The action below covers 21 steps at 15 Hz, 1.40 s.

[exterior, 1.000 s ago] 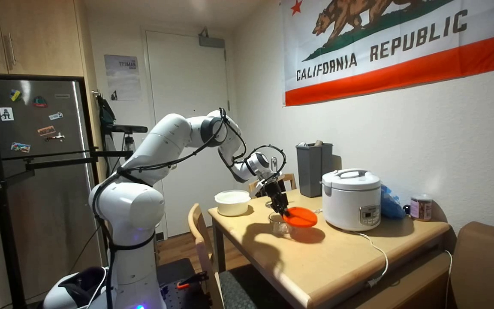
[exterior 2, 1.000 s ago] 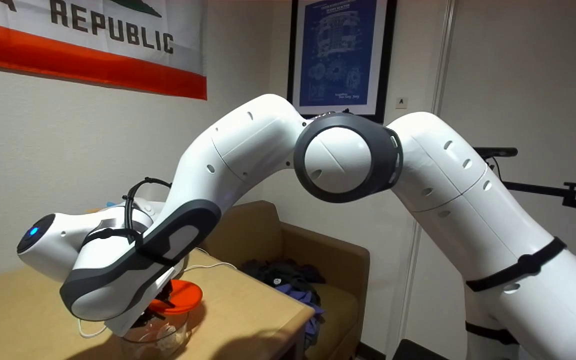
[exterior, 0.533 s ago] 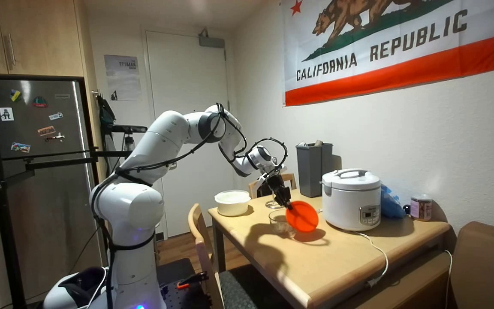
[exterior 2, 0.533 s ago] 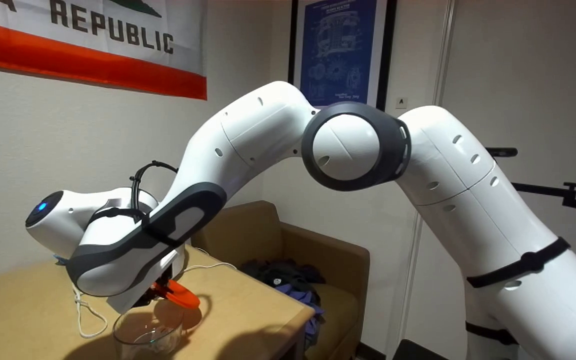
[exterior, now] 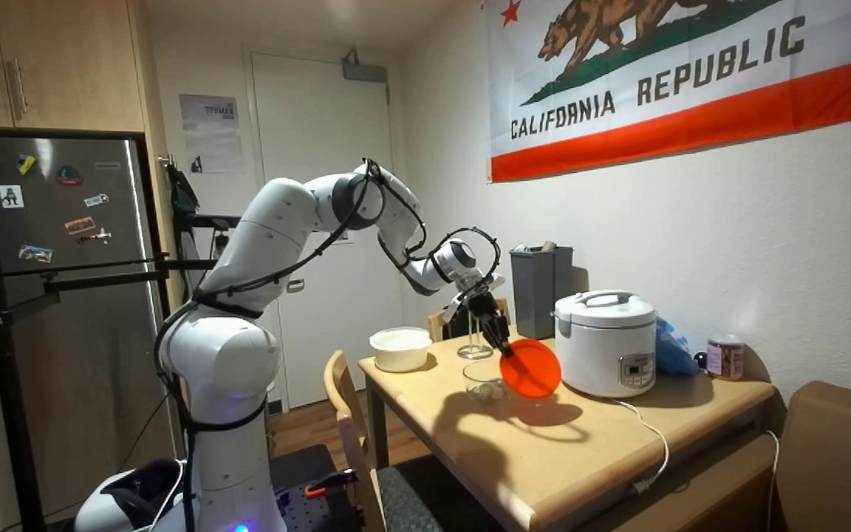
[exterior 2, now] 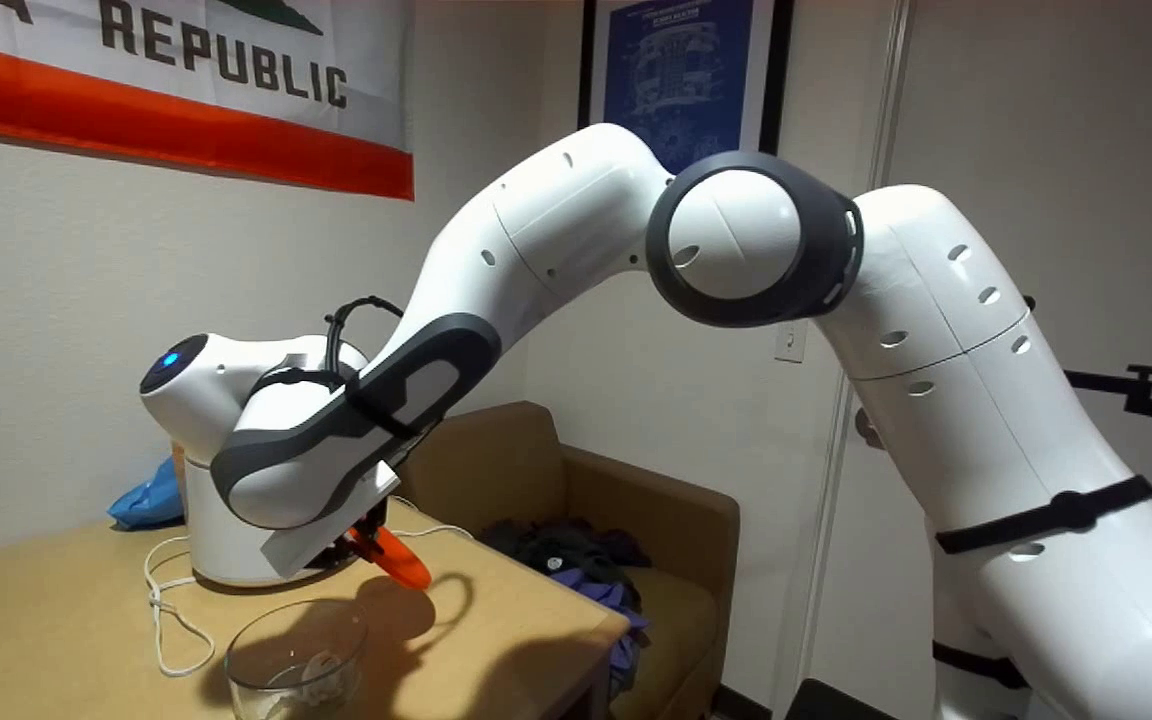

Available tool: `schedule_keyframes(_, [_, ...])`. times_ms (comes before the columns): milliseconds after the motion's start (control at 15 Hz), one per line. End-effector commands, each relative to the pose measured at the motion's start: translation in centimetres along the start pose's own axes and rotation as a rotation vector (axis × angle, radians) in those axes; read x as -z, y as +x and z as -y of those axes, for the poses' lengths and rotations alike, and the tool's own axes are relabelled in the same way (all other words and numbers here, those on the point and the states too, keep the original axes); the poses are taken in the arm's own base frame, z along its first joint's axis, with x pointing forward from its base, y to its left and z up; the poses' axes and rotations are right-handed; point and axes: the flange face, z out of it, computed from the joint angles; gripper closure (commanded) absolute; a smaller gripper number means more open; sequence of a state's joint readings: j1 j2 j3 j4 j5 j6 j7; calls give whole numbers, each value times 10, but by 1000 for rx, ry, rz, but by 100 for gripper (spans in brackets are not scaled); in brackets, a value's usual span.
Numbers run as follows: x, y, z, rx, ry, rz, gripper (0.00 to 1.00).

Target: Remove the orange lid from the lunchbox, remove the white napkin from the lunchbox

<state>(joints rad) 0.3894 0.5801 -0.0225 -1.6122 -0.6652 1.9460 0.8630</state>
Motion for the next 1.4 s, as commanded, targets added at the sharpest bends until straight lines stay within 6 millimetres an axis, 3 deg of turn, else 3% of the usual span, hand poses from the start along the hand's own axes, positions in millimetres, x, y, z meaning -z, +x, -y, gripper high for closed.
schedule_keyframes(0, [-15,-15,-33,-69,34,37,92])
schedule_keyframes(400, [-57,-29,-49,-96,13,125,92])
schedule_keyframes(1000, [-84,-48,-16,-57,22,214,93])
schedule_keyframes(1067, [-85,-50,-13,-56,25,221,63])
schedule_keyframes(1133, [-85,-52,-11,-56,29,227,61])
schedule_keyframes(1333, [-80,-55,-13,-66,41,227,41])
